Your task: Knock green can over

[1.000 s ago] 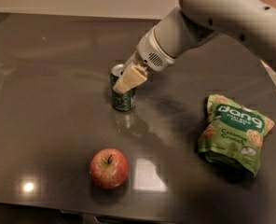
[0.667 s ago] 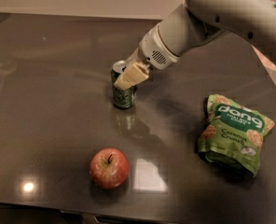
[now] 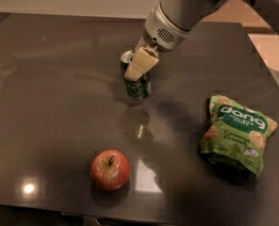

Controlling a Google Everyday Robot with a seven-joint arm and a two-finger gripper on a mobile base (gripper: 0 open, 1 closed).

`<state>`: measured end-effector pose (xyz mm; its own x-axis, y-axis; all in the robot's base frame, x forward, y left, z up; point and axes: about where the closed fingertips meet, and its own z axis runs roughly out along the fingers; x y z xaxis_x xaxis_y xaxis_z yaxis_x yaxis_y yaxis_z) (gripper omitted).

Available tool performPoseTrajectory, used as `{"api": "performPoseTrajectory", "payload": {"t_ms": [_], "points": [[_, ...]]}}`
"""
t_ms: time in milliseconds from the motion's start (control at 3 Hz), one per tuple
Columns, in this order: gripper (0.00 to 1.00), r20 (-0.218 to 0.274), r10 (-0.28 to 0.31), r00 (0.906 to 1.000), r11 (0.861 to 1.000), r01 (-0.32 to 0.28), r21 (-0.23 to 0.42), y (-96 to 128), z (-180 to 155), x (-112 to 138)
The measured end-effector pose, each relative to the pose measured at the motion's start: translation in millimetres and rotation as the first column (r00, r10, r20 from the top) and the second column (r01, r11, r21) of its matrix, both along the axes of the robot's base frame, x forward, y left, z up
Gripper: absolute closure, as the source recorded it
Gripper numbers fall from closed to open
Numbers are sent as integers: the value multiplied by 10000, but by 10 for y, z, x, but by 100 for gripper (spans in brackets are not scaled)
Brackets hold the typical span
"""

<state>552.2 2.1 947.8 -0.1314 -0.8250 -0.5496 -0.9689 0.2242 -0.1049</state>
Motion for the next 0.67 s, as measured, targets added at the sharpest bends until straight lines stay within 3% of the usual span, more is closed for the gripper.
{"api": "performPoseTrajectory", "payload": {"t_ms": [333, 667], "points": [[100, -11, 390, 9992, 9763, -384, -2130, -179, -57, 25], [100, -204, 945, 9953, 9144, -949, -3936, -307, -186, 27]]}}
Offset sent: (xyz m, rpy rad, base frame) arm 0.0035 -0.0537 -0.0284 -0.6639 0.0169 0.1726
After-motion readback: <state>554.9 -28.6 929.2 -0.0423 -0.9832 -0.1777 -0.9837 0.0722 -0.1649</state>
